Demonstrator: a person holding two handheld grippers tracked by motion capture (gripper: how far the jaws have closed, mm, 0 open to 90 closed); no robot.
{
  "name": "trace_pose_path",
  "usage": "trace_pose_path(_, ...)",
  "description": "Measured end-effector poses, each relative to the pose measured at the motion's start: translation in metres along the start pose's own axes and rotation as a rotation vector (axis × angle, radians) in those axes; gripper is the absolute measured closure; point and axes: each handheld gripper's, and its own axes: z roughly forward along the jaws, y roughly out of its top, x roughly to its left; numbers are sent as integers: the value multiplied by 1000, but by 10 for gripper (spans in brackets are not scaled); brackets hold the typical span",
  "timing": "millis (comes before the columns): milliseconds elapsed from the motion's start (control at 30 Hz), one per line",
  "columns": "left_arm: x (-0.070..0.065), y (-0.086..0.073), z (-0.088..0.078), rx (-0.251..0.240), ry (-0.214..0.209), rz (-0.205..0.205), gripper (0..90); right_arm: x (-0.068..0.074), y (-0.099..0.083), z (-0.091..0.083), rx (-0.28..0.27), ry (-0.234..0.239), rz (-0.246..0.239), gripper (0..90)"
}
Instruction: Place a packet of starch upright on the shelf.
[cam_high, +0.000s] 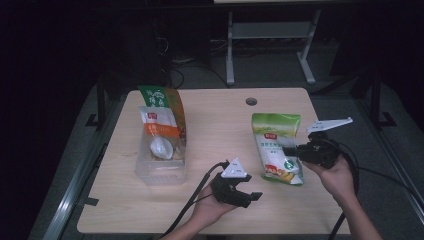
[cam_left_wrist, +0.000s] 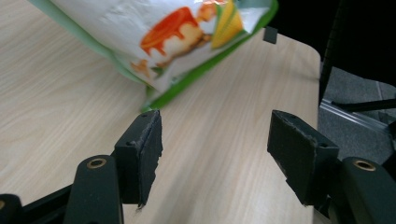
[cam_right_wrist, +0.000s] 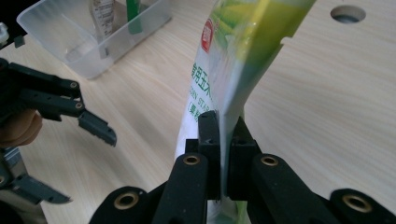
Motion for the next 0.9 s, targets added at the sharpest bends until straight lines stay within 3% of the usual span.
trace_pose_path(67, -1, -3, -4, -6, -4, -16, 341, 4, 4, 1, -5, -2, -10, 870)
trace_pose_path(300, -2, -15, -19, -18, -1, -13, 327, 16, 21, 6, -19, 19, -40, 870)
trace_pose_path(900, -12, -37, -38, -12, 26, 35, 271, 57, 65, 38, -36, 107, -140, 870)
